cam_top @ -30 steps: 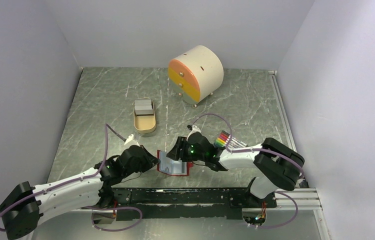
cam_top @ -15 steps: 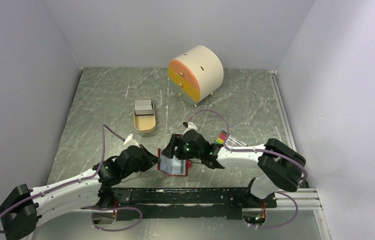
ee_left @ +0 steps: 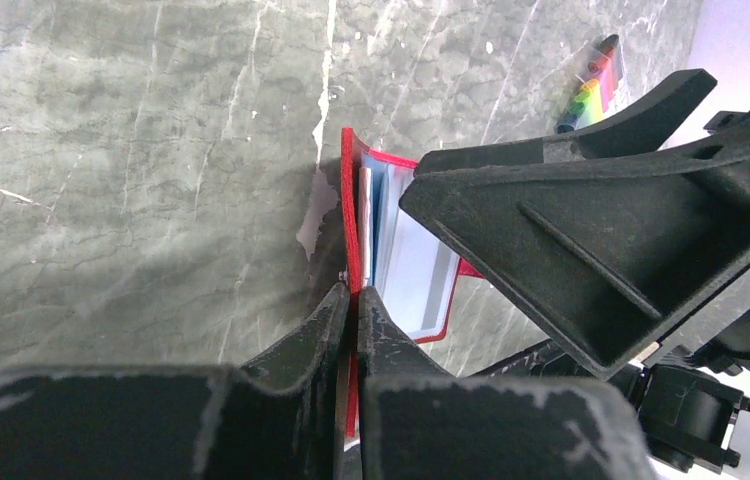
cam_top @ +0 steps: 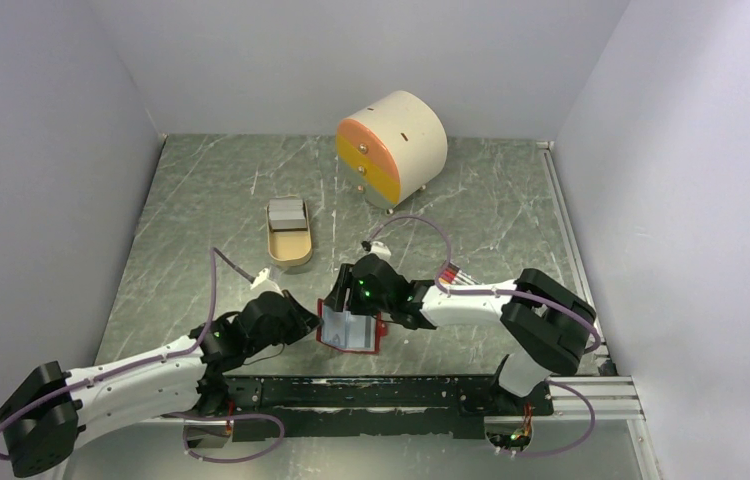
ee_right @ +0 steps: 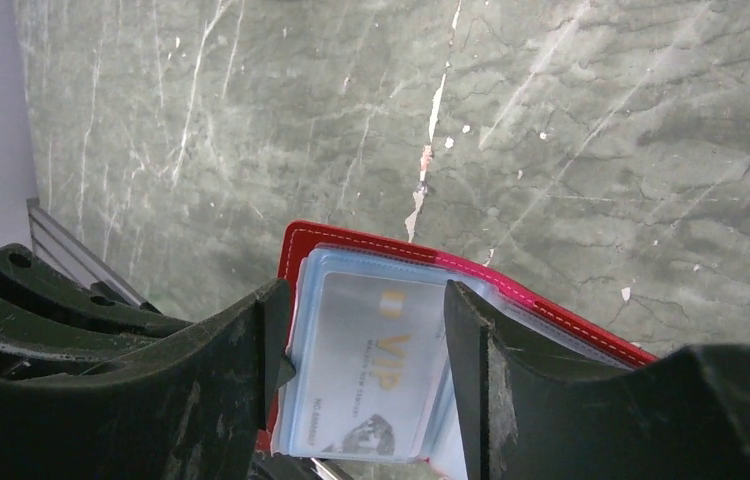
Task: Put the credit cards into the card holder
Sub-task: Insert the credit card into the card holder.
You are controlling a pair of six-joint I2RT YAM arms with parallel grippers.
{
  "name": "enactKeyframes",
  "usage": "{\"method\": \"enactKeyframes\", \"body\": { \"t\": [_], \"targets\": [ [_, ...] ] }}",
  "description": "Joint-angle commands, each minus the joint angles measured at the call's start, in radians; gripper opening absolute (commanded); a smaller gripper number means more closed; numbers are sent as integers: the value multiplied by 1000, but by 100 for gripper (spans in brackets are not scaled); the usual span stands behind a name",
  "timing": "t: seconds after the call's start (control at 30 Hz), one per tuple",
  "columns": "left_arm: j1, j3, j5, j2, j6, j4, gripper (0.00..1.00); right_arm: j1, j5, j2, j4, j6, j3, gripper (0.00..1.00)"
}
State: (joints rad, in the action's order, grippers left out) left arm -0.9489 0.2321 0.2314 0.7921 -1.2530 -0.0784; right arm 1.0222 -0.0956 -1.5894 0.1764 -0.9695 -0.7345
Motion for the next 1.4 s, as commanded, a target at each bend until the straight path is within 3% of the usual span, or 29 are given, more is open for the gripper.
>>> {"method": "enactKeyframes", "body": {
  "t": [0.0, 0.5, 1.37],
  "targets": [
    [-13, 9, -4, -8, 4, 41, 9, 3, -3, -17, -7, -16, -5, 61],
    [-16, 13, 12, -11, 4, 22, 9, 10, 9, -52, -28, 2, -24, 57],
    [-16, 24, 62, -58, -33, -80, 9, 10, -49, 89, -130, 68, 31, 52]
  ]
}}
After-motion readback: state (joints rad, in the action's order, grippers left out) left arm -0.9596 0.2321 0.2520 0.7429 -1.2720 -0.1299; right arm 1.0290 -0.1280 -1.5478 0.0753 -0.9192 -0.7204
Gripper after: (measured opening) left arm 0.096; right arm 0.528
